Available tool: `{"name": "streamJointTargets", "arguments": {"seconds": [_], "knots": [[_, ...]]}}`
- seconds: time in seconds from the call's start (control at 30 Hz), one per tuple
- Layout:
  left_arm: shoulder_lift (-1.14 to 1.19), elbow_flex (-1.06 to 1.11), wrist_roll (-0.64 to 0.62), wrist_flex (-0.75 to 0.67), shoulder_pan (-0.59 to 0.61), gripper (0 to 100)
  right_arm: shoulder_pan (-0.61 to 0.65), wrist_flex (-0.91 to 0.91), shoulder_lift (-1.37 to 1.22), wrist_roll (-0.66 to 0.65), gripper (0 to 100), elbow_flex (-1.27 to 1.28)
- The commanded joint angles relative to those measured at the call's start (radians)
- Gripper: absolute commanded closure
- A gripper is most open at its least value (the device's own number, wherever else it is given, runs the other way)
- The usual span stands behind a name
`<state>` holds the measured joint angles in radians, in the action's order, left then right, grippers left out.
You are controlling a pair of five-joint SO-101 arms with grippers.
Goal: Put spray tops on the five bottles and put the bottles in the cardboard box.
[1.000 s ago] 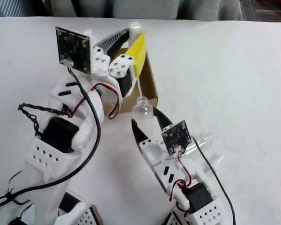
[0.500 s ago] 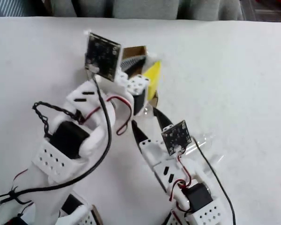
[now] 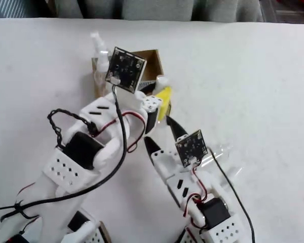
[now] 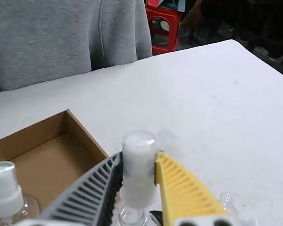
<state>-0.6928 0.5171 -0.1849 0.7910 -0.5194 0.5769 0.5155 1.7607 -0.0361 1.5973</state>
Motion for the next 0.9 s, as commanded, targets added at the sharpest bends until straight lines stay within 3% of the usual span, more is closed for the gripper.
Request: {"name": "streamJointTargets", "arguments": {"seconds": [0.0,0.2,0.47,0.87], "knots": [[-0.028,-0.003,0.003,-0.006,0.033,91,0.001,-0.027,-0.004,-0.014,91.5,-0.012],[-0.03,0.0,0.003,0.011,0.025,89,0.001,-0.027,-0.004,-0.014,91.5,-0.012],[-0.136,0.002,0.003,0.198,0.03,63,0.001,-0.027,-0.004,-0.014,91.5,-0.012],[-0.429,0.0,0.003,0.288,0.117,62,-0.054,-0.061,-0.004,-0.014,91.5,-0.015]]}}
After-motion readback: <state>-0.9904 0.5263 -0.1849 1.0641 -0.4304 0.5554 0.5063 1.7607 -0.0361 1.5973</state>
